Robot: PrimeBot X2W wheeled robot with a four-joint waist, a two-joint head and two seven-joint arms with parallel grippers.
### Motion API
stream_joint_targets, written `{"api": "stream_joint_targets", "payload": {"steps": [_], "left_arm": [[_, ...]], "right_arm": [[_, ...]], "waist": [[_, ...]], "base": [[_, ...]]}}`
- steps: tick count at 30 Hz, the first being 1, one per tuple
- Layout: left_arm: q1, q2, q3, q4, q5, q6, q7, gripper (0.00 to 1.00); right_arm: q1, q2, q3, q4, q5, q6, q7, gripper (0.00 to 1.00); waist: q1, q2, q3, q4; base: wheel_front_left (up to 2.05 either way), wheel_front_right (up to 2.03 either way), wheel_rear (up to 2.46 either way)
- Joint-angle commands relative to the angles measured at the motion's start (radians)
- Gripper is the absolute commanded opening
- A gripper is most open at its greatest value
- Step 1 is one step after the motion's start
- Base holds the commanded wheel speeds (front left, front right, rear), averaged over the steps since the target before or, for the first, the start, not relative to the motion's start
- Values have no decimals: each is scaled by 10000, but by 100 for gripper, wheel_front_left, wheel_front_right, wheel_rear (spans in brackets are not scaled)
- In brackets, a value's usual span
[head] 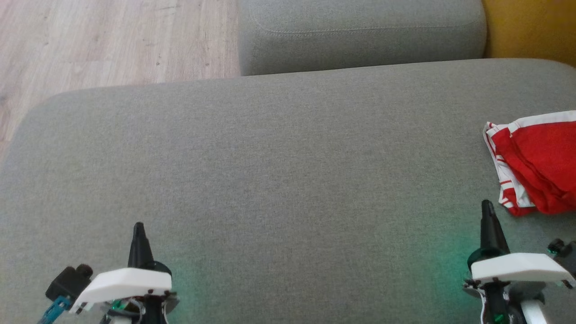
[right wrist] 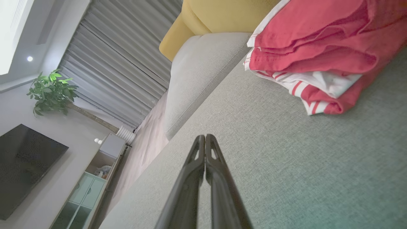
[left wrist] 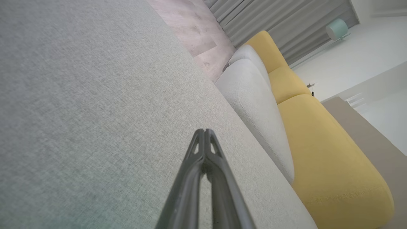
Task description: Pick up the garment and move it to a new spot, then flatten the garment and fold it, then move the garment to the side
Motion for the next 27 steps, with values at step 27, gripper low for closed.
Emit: {"api": "stream_joint_targets", "payload": {"steps": [27], "left_arm": [[-493, 52, 1044, -553, -2663, -575, 833, 0]], "right_arm": [[-725, -108, -254, -512, 3407, -5, 822, 0]], "waist": [[0, -1, -82, -97]], "base": [[0, 0, 0]]}}
